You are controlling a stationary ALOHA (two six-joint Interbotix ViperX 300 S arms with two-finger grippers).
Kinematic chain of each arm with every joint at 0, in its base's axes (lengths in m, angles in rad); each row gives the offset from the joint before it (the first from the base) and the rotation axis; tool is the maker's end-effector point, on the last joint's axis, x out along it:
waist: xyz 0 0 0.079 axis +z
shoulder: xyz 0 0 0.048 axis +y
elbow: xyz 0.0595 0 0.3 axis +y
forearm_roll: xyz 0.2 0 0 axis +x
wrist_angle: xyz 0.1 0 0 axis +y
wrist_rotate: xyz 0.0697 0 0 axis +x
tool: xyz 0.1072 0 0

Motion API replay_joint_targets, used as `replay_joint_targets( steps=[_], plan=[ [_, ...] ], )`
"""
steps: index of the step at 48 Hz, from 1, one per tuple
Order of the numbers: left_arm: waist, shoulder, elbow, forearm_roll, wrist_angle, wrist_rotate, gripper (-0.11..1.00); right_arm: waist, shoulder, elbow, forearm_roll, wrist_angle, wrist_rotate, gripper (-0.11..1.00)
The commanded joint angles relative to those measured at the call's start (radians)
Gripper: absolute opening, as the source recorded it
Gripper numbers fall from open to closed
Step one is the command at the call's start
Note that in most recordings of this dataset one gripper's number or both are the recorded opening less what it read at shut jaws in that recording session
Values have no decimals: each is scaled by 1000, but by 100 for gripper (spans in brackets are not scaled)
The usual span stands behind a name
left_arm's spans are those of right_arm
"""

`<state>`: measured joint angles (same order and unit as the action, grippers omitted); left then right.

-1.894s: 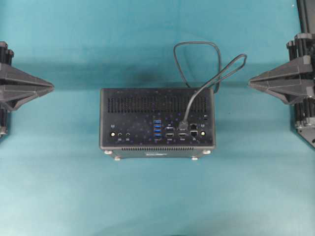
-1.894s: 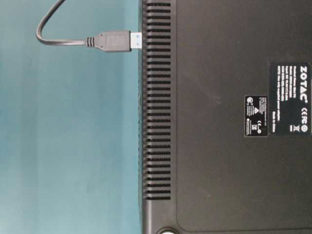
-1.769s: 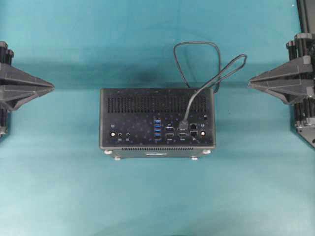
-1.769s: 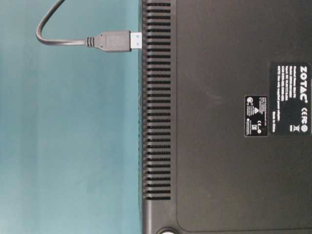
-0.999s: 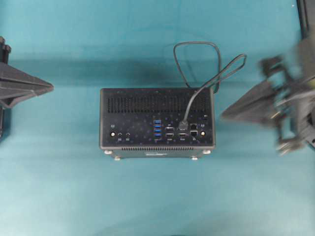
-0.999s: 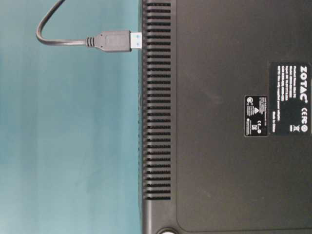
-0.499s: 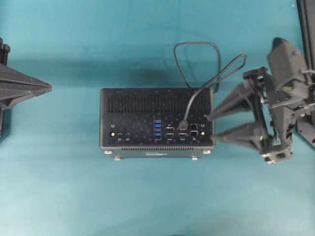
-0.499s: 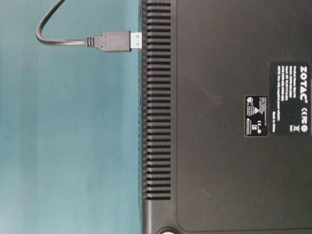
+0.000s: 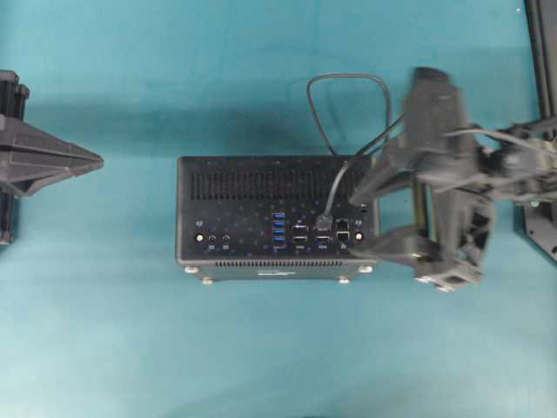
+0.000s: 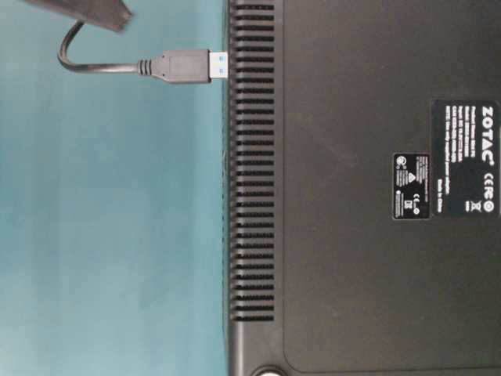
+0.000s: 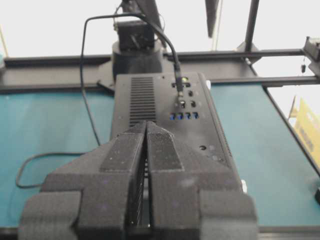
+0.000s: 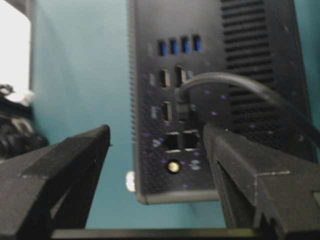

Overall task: Insert the USB into the PC box with both arms.
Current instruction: 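Move the right gripper toward the black USB cable over the PC box, then grasp the USB cable near its plug and pull it out of the side port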

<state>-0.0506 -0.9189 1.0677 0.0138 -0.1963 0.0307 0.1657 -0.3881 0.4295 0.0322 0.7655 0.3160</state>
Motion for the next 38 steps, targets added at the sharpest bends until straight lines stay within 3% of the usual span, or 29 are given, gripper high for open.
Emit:
replay_joint_targets(
  steps=[1, 18, 30, 38],
  plan=[
    [-5, 5, -21, 3, -5, 2, 0, -9, 12, -38, -6, 20, 11, 81],
    [-9, 2, -9, 3, -5, 0, 0, -26, 69, -74, -57, 25, 9, 80],
    [-9, 0, 3, 2, -5, 0, 0, -26, 112, -120, -57, 34, 8, 80],
    [-9, -8, 6, 2, -5, 0, 0, -26, 126, -132, -57, 37, 8, 72]
  ],
)
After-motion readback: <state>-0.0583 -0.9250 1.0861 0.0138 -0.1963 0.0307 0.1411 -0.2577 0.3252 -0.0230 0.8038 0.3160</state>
